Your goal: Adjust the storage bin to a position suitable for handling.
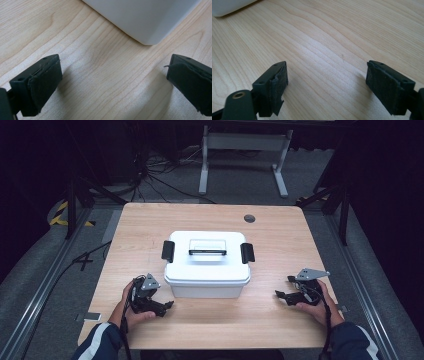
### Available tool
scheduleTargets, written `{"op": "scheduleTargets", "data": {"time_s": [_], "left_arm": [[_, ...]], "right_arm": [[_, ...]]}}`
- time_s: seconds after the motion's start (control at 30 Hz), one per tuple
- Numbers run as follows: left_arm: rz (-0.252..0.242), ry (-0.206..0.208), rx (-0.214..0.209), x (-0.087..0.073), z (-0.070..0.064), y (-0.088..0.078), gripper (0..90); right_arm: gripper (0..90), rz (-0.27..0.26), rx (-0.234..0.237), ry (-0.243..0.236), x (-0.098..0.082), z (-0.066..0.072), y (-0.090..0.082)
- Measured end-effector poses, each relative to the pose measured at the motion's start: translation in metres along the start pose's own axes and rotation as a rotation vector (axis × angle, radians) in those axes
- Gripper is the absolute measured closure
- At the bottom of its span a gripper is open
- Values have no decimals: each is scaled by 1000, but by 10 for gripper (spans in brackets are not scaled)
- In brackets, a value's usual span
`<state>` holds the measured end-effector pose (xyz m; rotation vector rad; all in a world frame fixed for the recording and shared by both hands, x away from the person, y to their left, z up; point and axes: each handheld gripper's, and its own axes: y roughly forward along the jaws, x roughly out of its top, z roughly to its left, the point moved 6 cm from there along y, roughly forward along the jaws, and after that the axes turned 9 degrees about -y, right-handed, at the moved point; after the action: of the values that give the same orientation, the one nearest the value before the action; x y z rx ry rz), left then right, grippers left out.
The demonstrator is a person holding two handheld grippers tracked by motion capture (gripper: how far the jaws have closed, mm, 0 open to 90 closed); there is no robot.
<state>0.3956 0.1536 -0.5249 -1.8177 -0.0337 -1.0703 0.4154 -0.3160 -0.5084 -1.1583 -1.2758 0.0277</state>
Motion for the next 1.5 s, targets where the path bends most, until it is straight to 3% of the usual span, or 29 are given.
{"op": "scheduleTargets", "data": {"time_s": [0.47,0.77,1.0,1.27,1.5], "left_arm": [[1,-3,-5,-1,0,0,5],[-4,-3,-1,-1,0,0,5],[-1,-5,0,-1,0,-1,5],[-1,-4,-1,-1,0,0,5],[-3,-4,-1,-1,0,0,5]], "right_arm": [[180,6,4,-5,0,-1,0],[213,32,37,-29,0,-1,-3],[245,42,54,-52,4,4,-6],[264,12,81,-91,15,11,-14],[290,-6,77,-140,25,14,-23]]}}
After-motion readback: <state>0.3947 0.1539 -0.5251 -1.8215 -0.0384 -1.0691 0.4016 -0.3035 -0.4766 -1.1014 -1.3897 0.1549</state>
